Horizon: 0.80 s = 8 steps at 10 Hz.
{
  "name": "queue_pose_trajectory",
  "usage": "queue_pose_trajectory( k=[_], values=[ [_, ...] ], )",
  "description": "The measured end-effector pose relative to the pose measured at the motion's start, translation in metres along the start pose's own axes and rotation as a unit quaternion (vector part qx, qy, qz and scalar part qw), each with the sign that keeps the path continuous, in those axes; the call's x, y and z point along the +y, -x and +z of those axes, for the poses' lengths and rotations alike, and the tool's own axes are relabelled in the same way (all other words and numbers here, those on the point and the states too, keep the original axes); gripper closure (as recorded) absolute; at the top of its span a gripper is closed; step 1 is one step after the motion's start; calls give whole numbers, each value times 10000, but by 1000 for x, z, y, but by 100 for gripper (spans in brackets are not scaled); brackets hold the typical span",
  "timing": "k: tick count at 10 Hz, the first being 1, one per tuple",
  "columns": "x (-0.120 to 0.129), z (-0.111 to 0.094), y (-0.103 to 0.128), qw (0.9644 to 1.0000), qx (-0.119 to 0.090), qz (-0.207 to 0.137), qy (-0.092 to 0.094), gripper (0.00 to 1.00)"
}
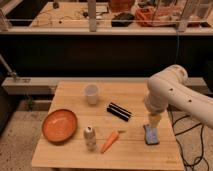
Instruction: Knock the bottle over
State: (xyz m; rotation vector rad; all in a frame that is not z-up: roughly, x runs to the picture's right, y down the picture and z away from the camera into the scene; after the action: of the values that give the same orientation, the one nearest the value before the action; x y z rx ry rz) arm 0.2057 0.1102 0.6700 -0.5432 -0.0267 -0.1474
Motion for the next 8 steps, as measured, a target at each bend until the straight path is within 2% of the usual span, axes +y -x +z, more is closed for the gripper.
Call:
queue_pose_trajectory(
  k=[3,5,8],
  values=[
    [3,-1,7,9999,-5,-131,4,20],
    [3,-1,29,9996,-49,-290,18,20],
    [10,-2,42,9988,-74,-482,54,20]
  ],
)
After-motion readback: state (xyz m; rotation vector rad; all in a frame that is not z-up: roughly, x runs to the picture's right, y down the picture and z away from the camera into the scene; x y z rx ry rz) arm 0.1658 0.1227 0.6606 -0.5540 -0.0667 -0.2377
